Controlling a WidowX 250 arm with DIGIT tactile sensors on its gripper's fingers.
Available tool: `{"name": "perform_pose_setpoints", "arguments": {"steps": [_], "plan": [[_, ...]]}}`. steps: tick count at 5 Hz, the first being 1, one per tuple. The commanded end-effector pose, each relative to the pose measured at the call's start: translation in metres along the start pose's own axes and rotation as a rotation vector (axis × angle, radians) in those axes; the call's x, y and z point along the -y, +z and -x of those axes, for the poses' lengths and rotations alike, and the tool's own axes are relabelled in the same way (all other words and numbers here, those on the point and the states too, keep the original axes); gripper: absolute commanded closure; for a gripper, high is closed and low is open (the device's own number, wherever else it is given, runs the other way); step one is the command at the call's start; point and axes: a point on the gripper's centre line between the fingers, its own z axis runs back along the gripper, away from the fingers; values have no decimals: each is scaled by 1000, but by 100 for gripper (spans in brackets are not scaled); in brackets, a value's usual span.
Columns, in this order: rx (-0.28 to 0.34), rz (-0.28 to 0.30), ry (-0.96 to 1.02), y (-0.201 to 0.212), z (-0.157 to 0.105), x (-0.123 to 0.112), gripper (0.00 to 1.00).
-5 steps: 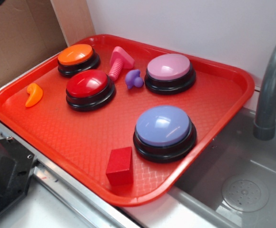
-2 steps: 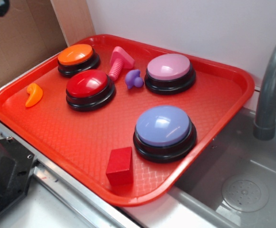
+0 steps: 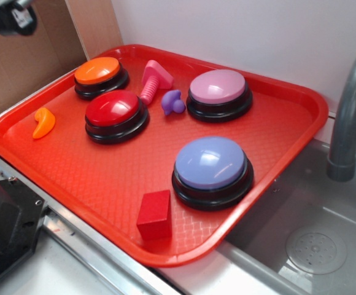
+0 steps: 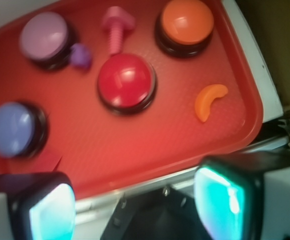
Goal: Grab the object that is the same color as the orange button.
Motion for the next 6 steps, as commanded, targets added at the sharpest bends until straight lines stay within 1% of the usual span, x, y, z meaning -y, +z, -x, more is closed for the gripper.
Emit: {"name": "perform_pose_setpoints", "arguments": {"steps": [1, 2, 3, 4, 5, 6], "plan": [[20, 30, 191, -54, -22, -53, 0], [41, 4, 274, -79, -25, -73, 0], [73, -51, 364, -102, -26, -91, 0], [46, -117, 428, -127, -28, -104, 0], [42, -110, 439, -145, -30, -101, 0], [40, -79, 410, -156, -32, -94, 0]]}}
